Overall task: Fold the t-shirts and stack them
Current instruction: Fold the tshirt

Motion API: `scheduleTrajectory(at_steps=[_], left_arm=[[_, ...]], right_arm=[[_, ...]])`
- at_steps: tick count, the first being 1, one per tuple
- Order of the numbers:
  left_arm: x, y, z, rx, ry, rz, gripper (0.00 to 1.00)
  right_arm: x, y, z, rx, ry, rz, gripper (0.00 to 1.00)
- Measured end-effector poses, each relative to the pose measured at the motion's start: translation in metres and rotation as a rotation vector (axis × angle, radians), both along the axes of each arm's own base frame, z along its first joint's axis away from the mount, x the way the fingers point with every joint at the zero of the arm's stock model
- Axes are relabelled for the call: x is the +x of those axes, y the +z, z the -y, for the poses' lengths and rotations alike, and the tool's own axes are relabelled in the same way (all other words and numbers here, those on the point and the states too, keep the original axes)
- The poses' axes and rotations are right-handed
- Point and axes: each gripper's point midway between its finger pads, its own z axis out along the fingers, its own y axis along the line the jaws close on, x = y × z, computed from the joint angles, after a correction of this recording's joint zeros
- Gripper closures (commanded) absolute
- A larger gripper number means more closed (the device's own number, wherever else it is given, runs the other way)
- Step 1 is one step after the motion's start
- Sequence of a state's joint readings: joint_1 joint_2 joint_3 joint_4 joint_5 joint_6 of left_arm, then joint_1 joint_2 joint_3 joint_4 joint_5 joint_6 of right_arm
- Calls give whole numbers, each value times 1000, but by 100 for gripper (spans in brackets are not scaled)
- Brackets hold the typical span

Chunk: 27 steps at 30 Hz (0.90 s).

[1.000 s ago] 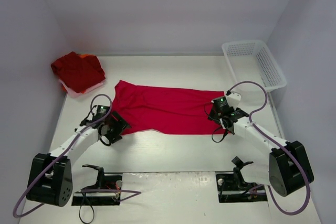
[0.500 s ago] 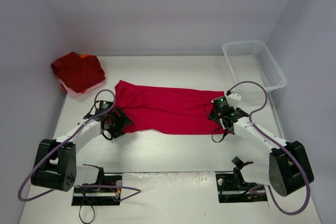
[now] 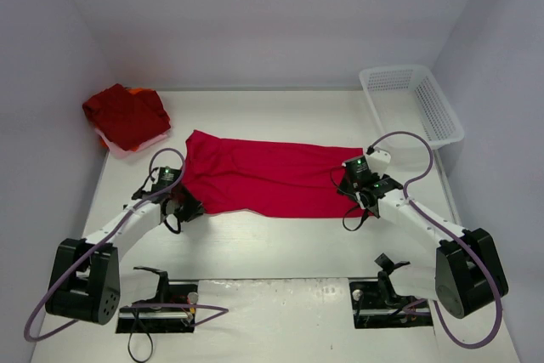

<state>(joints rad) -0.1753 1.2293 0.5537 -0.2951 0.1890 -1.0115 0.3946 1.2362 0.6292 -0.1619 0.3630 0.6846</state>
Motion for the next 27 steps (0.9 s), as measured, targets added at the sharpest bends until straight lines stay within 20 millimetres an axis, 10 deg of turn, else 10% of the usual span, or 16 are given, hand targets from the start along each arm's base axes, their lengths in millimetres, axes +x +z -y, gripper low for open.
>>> scheduleTrajectory(at_steps=[14,23,27], left_arm=[[-3,5,-8,41,5,17,100],[-8,6,-12,62,0,13,100],[-9,7,-13,67,-2,7,100]], right_arm=[[-1,1,1,-6,3,-8,38],[24,50,0,-52,23,43,44],[19,43,1,-54,22,21,46]])
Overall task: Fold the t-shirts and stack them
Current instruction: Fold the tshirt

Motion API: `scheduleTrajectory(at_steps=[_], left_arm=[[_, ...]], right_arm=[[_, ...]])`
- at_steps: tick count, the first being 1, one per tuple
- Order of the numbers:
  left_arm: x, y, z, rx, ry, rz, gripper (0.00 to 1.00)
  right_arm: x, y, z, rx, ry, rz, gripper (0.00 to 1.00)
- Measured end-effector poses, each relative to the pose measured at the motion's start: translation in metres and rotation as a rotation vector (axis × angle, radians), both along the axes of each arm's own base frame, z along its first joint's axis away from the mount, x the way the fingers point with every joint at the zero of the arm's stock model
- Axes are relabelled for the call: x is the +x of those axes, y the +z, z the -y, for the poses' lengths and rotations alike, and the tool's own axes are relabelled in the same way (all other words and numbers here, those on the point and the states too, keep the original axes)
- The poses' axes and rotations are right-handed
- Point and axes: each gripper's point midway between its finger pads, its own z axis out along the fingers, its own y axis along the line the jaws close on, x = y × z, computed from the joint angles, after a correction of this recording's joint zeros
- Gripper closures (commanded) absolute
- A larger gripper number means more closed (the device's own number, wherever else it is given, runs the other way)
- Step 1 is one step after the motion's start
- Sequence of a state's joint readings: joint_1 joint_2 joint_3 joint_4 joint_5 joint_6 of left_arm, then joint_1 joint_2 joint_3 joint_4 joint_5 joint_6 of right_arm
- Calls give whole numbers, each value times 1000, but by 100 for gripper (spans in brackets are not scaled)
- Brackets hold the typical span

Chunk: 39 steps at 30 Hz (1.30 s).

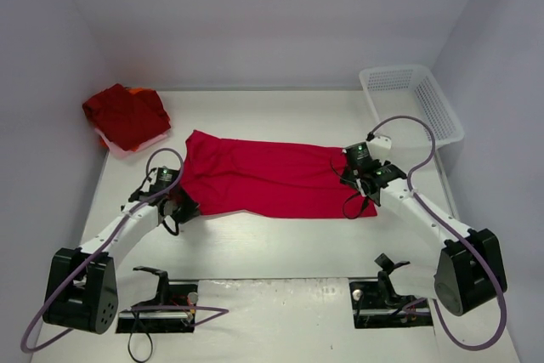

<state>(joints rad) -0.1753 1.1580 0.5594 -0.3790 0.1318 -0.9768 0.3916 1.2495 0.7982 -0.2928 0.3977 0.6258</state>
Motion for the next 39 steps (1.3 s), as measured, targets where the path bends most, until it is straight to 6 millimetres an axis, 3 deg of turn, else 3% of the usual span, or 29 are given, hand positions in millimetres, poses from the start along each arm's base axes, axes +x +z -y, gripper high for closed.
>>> scheduleTrajectory(at_steps=[6,26,39], left_arm=[[7,14,-1,7,-4,26,100],[9,17,-21,29,36,21,100],[10,17,-21,24,33,21,100]], right_arm=[[-20,-29,2,8,-2,-81,48],[-31,-57,-14,65,11,-127,49],[-52,-69,-45,104,67,-155,50]])
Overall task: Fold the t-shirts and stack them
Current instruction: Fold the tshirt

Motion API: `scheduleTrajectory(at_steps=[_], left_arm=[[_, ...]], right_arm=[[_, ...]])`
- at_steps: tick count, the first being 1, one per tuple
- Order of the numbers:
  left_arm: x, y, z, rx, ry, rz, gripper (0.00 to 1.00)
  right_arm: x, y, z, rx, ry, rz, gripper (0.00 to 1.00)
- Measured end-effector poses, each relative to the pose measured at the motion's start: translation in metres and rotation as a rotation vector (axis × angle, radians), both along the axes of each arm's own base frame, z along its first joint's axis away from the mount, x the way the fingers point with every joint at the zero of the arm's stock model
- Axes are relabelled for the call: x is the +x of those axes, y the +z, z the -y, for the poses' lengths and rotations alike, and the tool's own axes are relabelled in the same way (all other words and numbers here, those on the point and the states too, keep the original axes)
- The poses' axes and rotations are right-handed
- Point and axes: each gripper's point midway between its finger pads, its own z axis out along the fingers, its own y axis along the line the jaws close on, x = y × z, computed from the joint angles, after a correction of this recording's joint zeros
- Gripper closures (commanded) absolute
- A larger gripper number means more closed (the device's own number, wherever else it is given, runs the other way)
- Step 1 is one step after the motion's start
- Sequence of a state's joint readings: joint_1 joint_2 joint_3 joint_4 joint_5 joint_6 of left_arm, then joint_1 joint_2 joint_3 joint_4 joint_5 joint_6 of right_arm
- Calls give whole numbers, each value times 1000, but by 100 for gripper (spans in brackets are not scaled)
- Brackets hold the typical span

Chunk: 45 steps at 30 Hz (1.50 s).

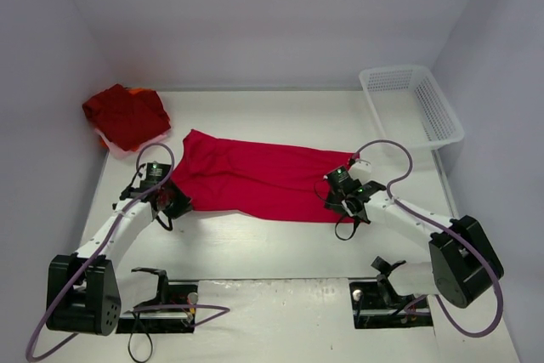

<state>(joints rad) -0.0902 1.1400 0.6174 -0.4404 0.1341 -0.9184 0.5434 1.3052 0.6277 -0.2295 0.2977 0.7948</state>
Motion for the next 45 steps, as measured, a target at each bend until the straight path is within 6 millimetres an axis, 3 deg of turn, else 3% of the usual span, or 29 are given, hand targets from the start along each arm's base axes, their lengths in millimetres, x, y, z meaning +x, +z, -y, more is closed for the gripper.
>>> scheduleTrajectory(at_steps=[9,32,45], left_arm=[[0,-1,0,-2,-2,-3,100],[0,-2,0,-9,-1,0,100],[4,-5,-33,-16,85,-3,100]], right_arm=[[-17,-7,-18,22,25,-17,50],[-35,-16,-27,31,32,-45,53],[-35,-17,-29,12,40,-51,53]])
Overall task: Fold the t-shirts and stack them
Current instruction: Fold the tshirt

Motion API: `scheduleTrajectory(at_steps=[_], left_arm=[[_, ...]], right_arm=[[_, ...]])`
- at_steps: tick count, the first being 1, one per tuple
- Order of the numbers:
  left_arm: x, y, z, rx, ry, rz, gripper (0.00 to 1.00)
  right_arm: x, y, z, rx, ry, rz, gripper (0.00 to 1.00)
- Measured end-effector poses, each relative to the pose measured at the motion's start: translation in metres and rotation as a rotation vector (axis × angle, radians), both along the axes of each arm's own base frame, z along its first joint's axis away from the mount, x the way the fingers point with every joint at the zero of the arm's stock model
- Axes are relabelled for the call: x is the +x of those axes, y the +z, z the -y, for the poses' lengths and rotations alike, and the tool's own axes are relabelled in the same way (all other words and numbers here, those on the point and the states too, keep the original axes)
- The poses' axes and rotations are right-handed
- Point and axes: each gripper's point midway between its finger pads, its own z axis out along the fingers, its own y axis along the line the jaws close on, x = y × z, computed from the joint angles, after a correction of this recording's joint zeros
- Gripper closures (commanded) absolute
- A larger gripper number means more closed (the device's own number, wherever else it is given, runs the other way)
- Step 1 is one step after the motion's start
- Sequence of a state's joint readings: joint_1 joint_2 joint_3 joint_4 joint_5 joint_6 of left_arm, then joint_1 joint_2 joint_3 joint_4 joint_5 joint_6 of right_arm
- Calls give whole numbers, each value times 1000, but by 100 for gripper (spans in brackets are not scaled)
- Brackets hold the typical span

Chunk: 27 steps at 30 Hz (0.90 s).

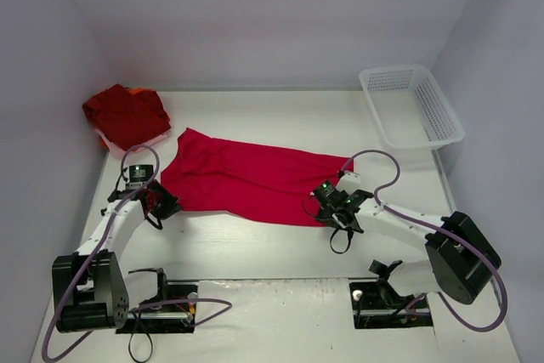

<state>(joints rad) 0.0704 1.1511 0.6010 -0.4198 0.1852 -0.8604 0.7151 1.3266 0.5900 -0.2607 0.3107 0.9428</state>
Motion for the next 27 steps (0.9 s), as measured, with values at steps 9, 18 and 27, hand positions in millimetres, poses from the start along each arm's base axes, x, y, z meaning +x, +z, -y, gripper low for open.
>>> scheduleTrajectory(at_steps=[9,18,27], left_arm=[[-14,-20,-13,-30,33,-48,100],[-12,-20,-13,-40,31,-38,100],[-11,-20,-17,-42,46,-34,100]], right_arm=[[3,2,-1,-11,-3,2,53],[0,-1,-1,-23,5,-8,54],[-6,1,-3,-20,5,-16,56]])
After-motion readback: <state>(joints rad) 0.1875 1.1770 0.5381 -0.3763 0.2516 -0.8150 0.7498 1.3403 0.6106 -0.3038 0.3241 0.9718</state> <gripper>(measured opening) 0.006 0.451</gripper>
